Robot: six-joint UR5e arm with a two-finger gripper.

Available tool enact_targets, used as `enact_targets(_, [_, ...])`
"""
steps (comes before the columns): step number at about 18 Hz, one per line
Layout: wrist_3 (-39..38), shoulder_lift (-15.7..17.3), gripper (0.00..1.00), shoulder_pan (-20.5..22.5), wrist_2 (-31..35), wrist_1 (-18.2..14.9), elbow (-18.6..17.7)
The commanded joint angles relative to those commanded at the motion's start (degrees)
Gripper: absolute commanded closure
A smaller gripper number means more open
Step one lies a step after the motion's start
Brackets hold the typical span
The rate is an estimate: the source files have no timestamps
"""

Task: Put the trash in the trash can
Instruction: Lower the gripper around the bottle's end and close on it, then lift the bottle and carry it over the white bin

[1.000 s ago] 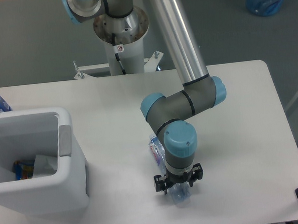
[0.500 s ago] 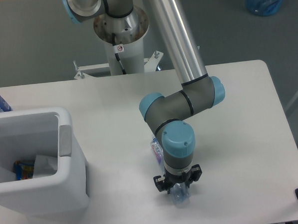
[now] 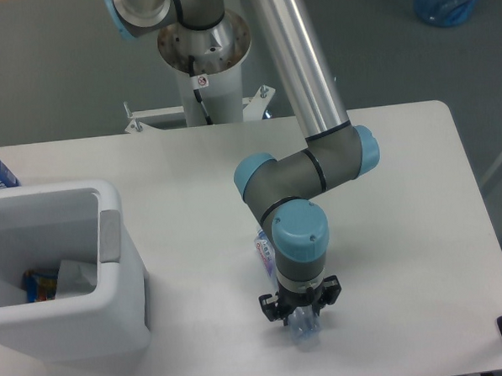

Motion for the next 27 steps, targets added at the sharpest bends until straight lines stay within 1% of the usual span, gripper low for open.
enact_targets(2, [0.1,0.4,0.41,0.0,0.0,0.1,0.0])
enact_targets(4, [0.1,0.4,0.41,-0.1,-0.1,0.1,0.0])
enact_targets(7, [0.0,1.6,0.41,-0.1,-0.1,0.2,0.3])
enact_targets(9, [-0.7,3.4,0.41,-0.1,-0.8,1.7,1.6])
enact_targets(12, [-2.6,5.5,0.41,0.0,-4.3,3.2,3.6])
enact_targets(15, [-3.6,8.3,0.41,0.0,-5.9,4.7,4.7])
enact_targets(17, [-4.6,11.3,0.41,-0.2,-6.5,6.8,4.9])
enact_targets(19, [-6.1,13.9,0.41,-0.1,-10.0,8.7,5.7])
enact_targets(22, [-6.2,17.1,0.41,-0.2,-12.6,8.7,7.1])
enact_targets(25, [-6.1,20.1,0.41,-0.3,-16.7,9.1,7.8])
enact_targets(27, [-6.0,21.7,0.41,-1.8,-17.7,9.1,8.6])
